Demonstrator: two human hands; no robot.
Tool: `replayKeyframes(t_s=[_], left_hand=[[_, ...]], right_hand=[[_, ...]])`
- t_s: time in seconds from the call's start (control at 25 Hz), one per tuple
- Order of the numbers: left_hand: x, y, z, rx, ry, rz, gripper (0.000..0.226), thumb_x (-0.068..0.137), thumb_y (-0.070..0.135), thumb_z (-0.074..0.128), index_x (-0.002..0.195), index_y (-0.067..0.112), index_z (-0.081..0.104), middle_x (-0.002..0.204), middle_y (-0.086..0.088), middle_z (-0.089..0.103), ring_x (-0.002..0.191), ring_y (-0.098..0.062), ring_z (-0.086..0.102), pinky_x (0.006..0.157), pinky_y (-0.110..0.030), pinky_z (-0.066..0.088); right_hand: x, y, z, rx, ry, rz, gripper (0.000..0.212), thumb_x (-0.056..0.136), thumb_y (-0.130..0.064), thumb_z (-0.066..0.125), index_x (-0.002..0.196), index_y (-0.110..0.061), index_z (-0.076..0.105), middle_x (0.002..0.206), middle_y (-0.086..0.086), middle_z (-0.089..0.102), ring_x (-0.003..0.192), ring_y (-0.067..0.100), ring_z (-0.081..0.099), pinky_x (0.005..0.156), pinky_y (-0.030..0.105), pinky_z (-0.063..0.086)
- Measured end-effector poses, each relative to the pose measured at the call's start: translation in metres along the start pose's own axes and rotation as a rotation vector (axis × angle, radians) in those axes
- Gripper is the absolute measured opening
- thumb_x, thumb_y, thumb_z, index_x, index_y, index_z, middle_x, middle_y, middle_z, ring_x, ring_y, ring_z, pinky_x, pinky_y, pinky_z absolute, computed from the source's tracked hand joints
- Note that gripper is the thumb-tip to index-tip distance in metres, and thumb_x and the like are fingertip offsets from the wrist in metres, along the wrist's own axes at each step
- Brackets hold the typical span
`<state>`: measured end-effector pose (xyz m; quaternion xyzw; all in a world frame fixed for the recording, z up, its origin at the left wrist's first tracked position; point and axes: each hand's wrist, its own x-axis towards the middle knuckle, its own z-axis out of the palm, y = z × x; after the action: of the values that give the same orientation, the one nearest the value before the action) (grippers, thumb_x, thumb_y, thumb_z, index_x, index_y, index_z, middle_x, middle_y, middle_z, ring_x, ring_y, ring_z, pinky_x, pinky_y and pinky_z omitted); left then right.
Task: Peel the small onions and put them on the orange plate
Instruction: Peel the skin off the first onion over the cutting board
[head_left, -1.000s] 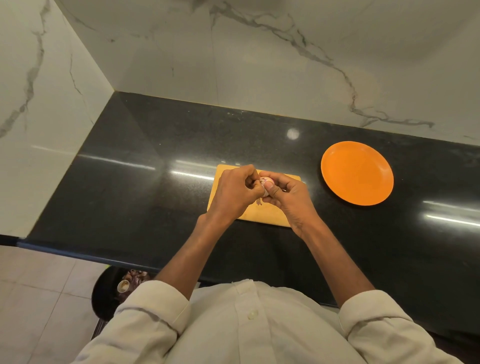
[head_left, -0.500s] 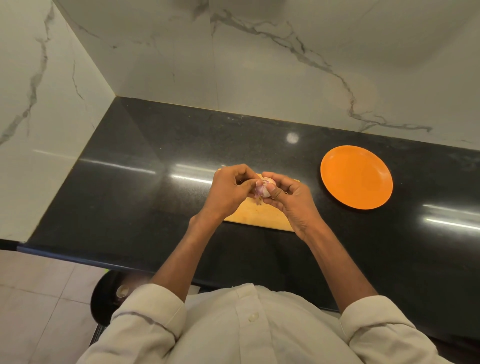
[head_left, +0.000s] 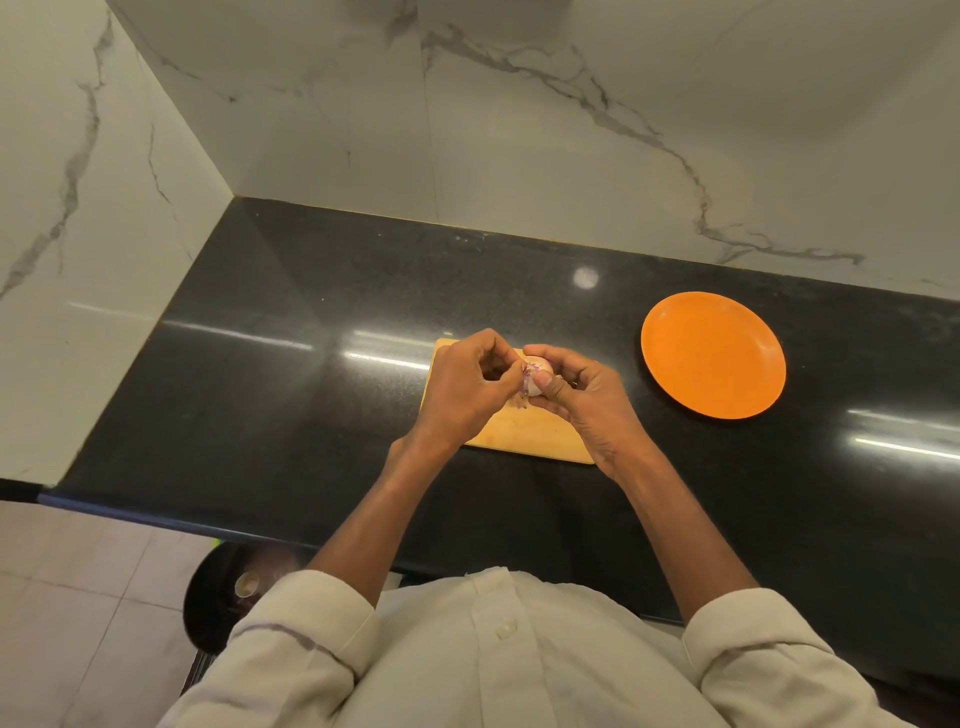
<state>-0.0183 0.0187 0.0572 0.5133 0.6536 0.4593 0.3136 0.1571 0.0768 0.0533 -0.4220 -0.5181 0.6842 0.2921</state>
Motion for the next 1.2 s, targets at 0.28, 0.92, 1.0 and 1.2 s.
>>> replayKeyframes(t_s=[0.28, 0.92, 1.0, 1.2], left_hand=[[-0.003, 0.0, 0.012, 0.075, 0.119, -0.003, 0.016, 0.093, 0.017, 0.081, 0.094, 0.011, 0.067, 0.081, 0.002, 0.074, 0.074, -0.014, 0.073, 0.069, -0.037, 0.063], [0.0, -0.003, 0.008, -0.135, 0.08, -0.06, 0.013, 0.091, 0.01, 0.083, 0.088, 0.004, 0.071, 0.081, -0.008, 0.078, 0.074, -0.026, 0.077, 0.069, -0.04, 0.065], [0.0, -0.001, 0.013, -0.084, 0.143, -0.068, 0.015, 0.09, 0.012, 0.082, 0.085, 0.007, 0.068, 0.076, -0.004, 0.075, 0.068, -0.017, 0.073, 0.062, -0.031, 0.06], [0.002, -0.001, 0.014, -0.153, 0.181, -0.119, 0.011, 0.094, 0.009, 0.078, 0.087, 0.007, 0.07, 0.082, -0.007, 0.075, 0.074, -0.02, 0.072, 0.069, -0.035, 0.062]], right_hand=[[0.002, -0.003, 0.001, -0.009, -0.006, -0.033, 0.032, 0.1, -0.011, 0.07, 0.131, -0.013, 0.072, 0.125, 0.011, 0.074, 0.118, 0.025, 0.072, 0.093, 0.034, 0.062], [0.0, -0.003, 0.003, -0.043, 0.071, -0.036, 0.036, 0.096, -0.008, 0.075, 0.131, -0.006, 0.069, 0.114, 0.005, 0.08, 0.109, 0.021, 0.076, 0.093, 0.035, 0.063], [0.0, -0.003, 0.006, -0.042, 0.092, -0.043, 0.035, 0.096, -0.007, 0.074, 0.13, -0.007, 0.07, 0.114, 0.004, 0.08, 0.108, 0.02, 0.076, 0.096, 0.037, 0.062], [-0.001, -0.005, 0.003, -0.003, 0.086, -0.029, 0.034, 0.096, -0.005, 0.072, 0.129, -0.013, 0.07, 0.115, -0.002, 0.08, 0.113, 0.018, 0.075, 0.1, 0.041, 0.06]])
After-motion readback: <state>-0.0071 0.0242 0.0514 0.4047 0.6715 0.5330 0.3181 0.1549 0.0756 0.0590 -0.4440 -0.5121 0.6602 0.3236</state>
